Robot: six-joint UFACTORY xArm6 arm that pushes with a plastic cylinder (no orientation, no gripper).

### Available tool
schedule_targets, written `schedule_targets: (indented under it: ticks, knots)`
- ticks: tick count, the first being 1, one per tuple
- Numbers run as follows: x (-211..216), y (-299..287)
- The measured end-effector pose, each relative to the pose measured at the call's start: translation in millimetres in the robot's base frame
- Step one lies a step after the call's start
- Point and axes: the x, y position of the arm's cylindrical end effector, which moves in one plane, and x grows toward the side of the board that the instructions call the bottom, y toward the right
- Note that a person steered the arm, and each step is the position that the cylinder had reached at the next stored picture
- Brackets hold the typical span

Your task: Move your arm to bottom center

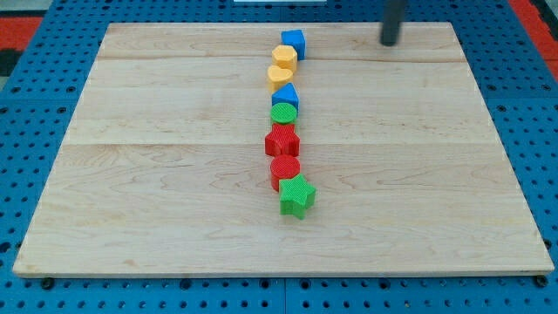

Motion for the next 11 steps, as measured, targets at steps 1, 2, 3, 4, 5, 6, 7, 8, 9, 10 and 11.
schedule_targets:
  ticks: [1,2,3,4,5,6,7,8,9,10,11]
  knots:
    - [41,55]
    - [85,101]
    - [121,107]
    - [161,131]
    - [223,131]
    - [270,131]
    - [331,84]
    - [364,37]
    - [365,-21]
    - [365,-132]
    - [365,-250]
